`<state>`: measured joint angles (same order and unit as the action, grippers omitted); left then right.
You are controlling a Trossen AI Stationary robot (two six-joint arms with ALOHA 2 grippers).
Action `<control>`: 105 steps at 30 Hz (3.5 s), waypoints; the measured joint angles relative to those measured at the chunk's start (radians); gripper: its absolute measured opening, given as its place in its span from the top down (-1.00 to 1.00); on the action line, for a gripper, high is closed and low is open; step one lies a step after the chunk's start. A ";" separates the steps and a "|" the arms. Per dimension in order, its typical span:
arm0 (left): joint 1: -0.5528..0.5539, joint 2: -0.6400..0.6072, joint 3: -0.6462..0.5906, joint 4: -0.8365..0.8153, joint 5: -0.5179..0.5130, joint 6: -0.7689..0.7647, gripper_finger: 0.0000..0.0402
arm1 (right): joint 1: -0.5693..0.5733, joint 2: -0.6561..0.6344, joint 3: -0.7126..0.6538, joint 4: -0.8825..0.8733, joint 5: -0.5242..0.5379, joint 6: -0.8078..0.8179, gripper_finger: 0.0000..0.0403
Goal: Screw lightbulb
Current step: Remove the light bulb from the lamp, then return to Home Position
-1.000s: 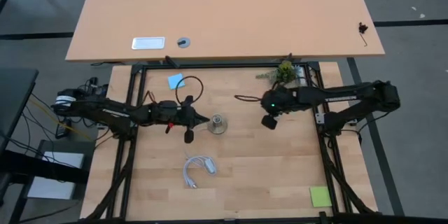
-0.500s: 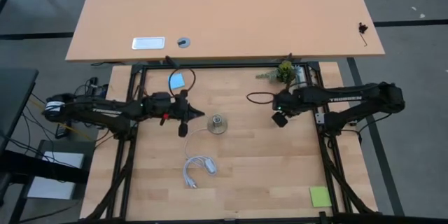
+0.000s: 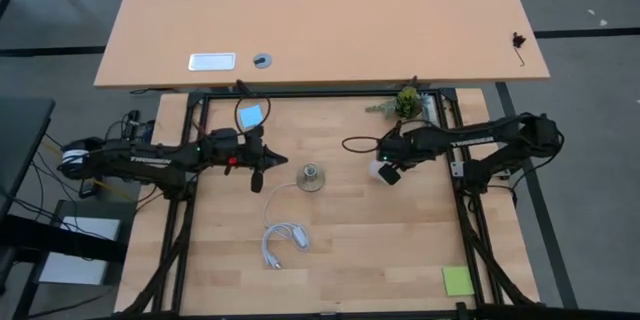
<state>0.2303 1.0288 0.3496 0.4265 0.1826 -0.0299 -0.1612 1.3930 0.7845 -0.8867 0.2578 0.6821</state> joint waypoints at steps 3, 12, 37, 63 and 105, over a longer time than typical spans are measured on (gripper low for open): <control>0.005 -0.006 -0.025 0.030 0.004 -0.025 1.00 | 0.000 -0.018 0.000 0.040 -0.030 -0.022 0.98; 0.005 -0.051 -0.061 0.019 0.007 -0.028 1.00 | 0.113 -0.099 -0.007 0.048 -0.193 -0.140 0.98; 0.005 -0.070 -0.061 0.034 0.026 -0.017 1.00 | 0.119 0.008 0.010 0.424 -0.202 -0.333 0.98; 0.005 -0.083 -0.060 0.045 0.029 0.000 1.00 | 0.123 0.090 -0.037 0.541 -0.176 -0.381 0.98; 0.005 -0.262 -0.286 0.363 0.063 -0.038 1.00 | 0.040 -0.082 -0.177 1.103 -0.354 -0.679 0.98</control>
<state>0.2356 0.7669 0.0634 0.7890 0.2454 -0.0677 -0.1215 1.3114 0.6073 0.2162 -0.0964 0.0029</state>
